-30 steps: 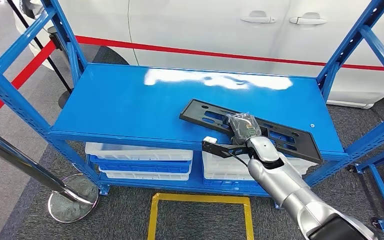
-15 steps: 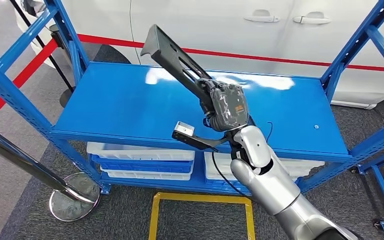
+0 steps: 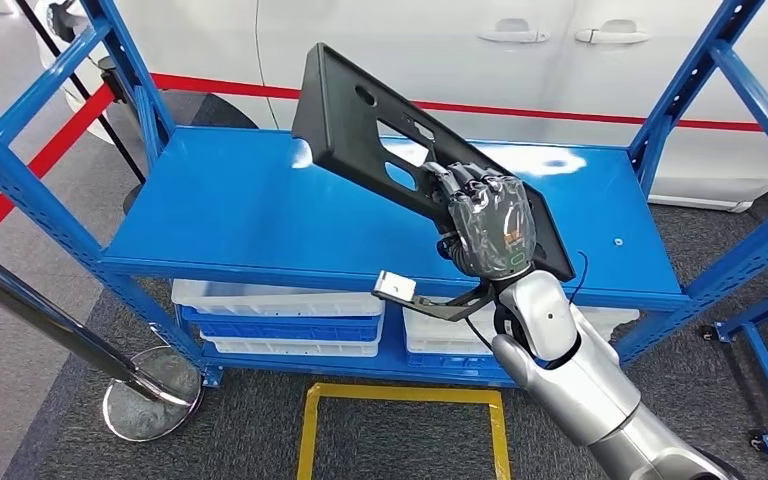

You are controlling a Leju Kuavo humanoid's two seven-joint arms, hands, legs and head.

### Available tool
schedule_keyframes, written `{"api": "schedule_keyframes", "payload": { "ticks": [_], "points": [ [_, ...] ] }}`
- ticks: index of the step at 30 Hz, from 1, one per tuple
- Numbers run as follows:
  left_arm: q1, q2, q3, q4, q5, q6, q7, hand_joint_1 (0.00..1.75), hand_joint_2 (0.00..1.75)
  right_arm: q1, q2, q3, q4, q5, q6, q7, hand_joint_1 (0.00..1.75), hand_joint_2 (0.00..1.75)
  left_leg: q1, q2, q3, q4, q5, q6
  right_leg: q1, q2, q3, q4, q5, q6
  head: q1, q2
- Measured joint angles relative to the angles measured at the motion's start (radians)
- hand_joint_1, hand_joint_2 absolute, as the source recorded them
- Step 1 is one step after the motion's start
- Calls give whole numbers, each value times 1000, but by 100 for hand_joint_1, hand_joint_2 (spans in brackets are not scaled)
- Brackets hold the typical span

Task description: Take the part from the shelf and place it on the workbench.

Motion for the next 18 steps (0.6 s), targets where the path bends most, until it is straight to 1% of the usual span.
{"api": "schedule_keyframes", "payload": {
  "ticks": [1, 2, 4, 5, 6, 7, 8, 9, 10, 11, 12, 14, 15, 18],
  "points": [
    [0, 1, -1, 0, 0, 0, 2, 0, 175, -3, -1, 5, -1, 1, -1, 0, 175, 175, 1, 1, -12, 27, -27, -6, -3, -2, -6, -4, 9, -9, -1, 0],
    [0, 2, -2, 0, 0, 0, 3, 0, 175, -6, -2, 9, -2, 2, -2, -1, 175, 175, 3, 2, -30, 75, -67, -10, -5, -4, -15, -6, 19, -16, -1, 0],
    [-1, 4, -4, 0, 0, 0, 4, 0, 175, -10, -5, 20, -5, 4, -4, -1, 175, 175, 5, 3, -71, 200, -150, -18, -2, -7, -37, -3, 34, -23, -2, 0],
    [-1, 4, -6, 0, 1, 0, 4, 0, 175, -11, -7, 25, -6, 8, -5, -1, 175, 175, 6, 3, -82, 249, -172, -21, -1, -9, -49, 0, 40, -23, -2, 0],
    [0, 5, -7, 0, 1, 0, 4, 0, 175, -11, -11, 32, -6, 12, -6, 0, 175, 175, 6, 3, -77, 267, -176, -23, -1, -10, -60, 4, 46, -22, -2, 0],
    [0, 5, -7, 0, 1, -1, 4, 0, 175, -12, -14, 38, -7, 16, -8, 2, 175, 175, 7, 3, -54, 253, -168, -24, -1, -11, -72, 7, 52, -20, -2, 0],
    [0, 5, -7, 0, 2, -1, 4, 0, 175, -14, -18, 44, -7, 20, -11, 3, 175, 175, 8, 3, -13, 202, -147, -23, -1, -12, -83, 12, 58, -18, -2, 0],
    [0, 6, -8, 0, 2, -1, 4, 0, 175, -17, -21, 49, -8, 23, -14, 5, 175, 175, 9, 3, 36, 130, -130, -21, -1, -12, -93, 17, 63, -14, -2, 0],
    [-1, 6, -8, 0, 2, -1, 4, 0, 175, -22, -25, 55, -10, 25, -16, 7, 175, 175, 7, 2, 78, 68, -117, -17, -1, -12, -102, 21, 69, -9, -2, 0],
    [-1, 6, -8, 0, 2, -1, 4, 0, 175, -26, -30, 61, -12, 28, -20, 8, 175, 175, 4, 2, 106, 24, -108, -12, -1, -12, -107, 23, 74, -3, -1, 0],
    [-1, 6, -9, 0, 2, -2, 4, 0, 175, -31, -35, 66, -14, 30, -23, 10, 175, 175, 2, 1, 116, 1, -106, -6, -1, -12, -111, 24, 80, 3, -1, 0],
    [-1, 6, -9, 0, 3, -2, 5, 0, 175, -37, -42, 74, -17, 32, -30, 11, 175, 175, -2, 0, 108, -2, -101, 2, -2, -12, -113, 21, 91, 14, -1, 0],
    [-1, 6, -9, 0, 3, -2, 5, 0, 175, -38, -43, 76, -17, 32, -32, 11, 175, 175, -3, 0, 106, -3, -101, 4, -2, -12, -113, 20, 94, 17, -1, 0],
    [-2, 6, -9, 0, 4, -2, 5, 0, 175, -39, -44, 76, -17, 32, -32, 11, 175, 175, -3, 0, 106, -3, -100, 5, -2, -12, -113, 19, 96, 18, -1, 0]
  ]
}}
